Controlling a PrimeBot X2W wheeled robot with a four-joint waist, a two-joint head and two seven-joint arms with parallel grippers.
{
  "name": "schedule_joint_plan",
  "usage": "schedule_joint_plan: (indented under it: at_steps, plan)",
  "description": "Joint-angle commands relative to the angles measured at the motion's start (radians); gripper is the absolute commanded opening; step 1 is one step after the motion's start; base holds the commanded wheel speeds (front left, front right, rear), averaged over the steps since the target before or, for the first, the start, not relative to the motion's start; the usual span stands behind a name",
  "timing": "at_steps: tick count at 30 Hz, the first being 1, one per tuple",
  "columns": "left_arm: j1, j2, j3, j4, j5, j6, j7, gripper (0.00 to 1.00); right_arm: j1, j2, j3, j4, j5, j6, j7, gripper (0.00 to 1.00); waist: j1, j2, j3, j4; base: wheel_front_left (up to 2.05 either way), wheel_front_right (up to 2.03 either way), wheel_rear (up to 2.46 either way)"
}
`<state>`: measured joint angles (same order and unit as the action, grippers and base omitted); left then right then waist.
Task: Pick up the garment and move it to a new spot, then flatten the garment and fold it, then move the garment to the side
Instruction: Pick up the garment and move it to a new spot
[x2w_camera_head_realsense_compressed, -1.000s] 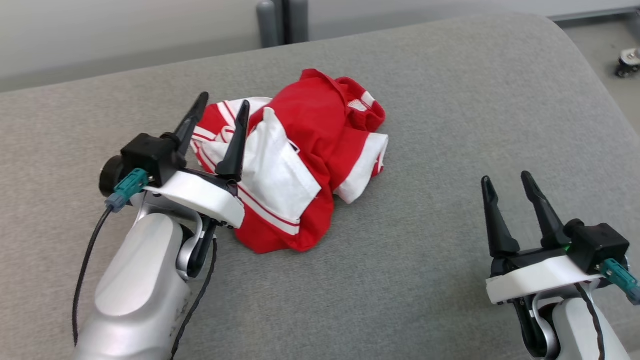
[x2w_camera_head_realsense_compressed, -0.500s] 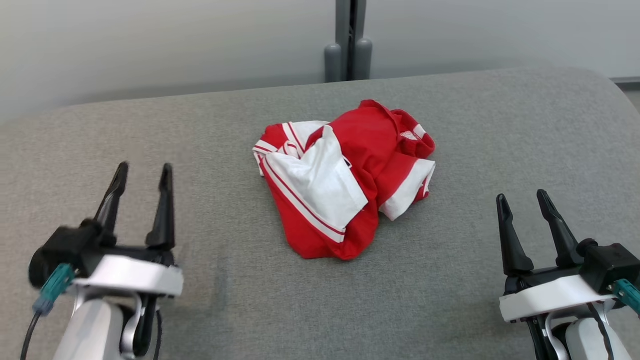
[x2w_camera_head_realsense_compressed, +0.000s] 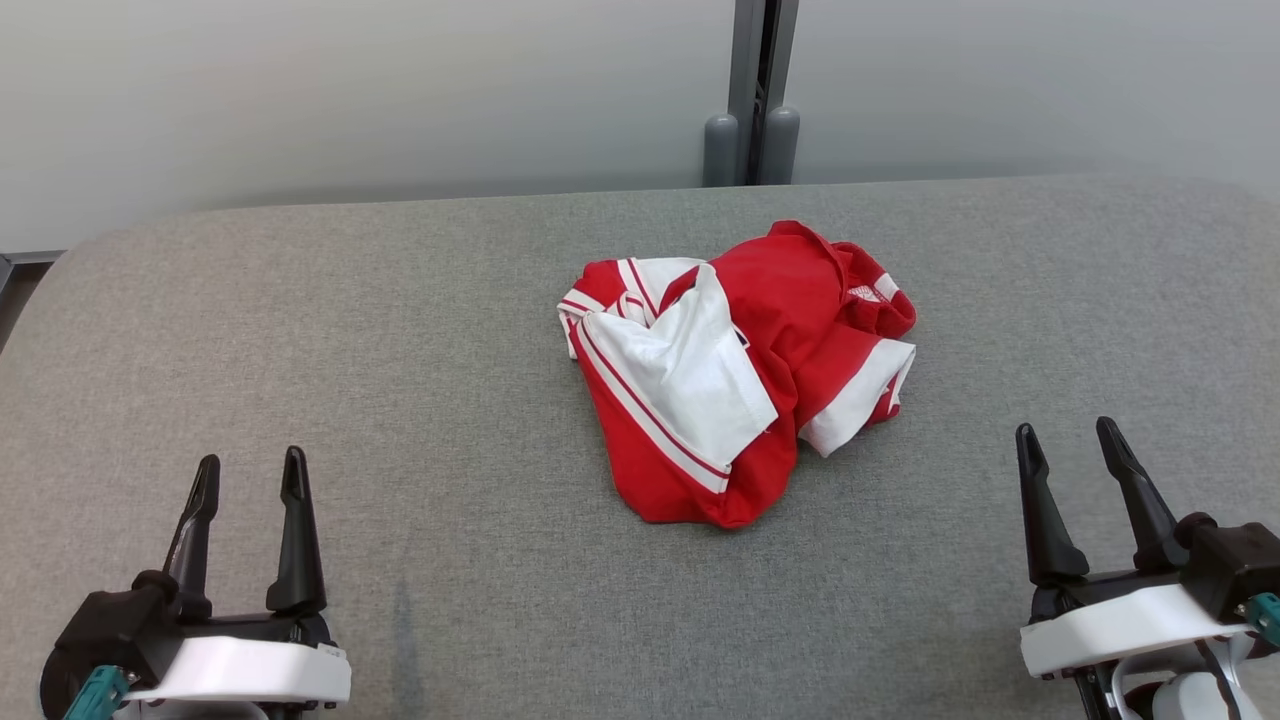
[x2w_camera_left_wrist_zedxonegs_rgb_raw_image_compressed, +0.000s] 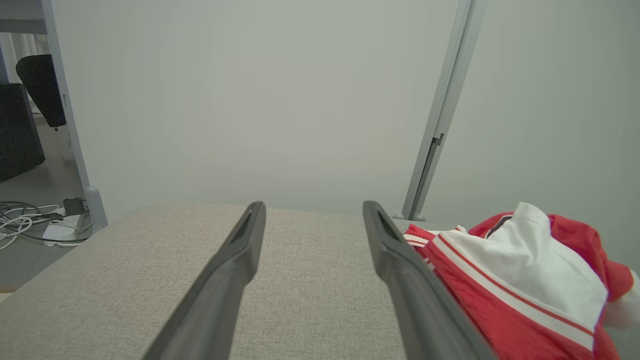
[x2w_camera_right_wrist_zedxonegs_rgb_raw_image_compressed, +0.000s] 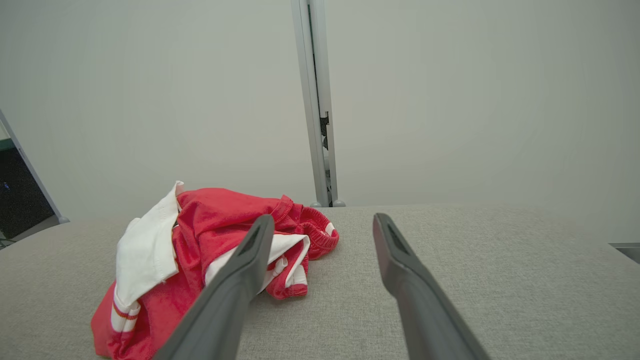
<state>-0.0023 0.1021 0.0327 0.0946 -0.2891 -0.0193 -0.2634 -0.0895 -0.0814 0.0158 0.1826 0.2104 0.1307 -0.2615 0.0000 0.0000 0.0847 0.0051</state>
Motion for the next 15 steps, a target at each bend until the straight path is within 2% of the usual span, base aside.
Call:
schedule_joint_plan:
  at_steps: [1, 15]
  plan:
    - [0.010, -0.005, 0.007, -0.003, 0.009, -0.002, -0.002, 1.00, 0.010, -0.005, -0.002, 0.006, 0.004, 0.000, -0.006, 1.00, 0.0000, 0.0000, -0.004, 0.004, 0.00, 0.00, 0.00]
    - [-0.015, -0.026, 0.041, 0.009, 0.024, -0.029, -0.002, 1.00, -0.003, -0.001, 0.017, 0.019, 0.004, 0.000, -0.006, 1.00, 0.0000, 0.0000, -0.001, -0.018, 0.00, 0.00, 0.00]
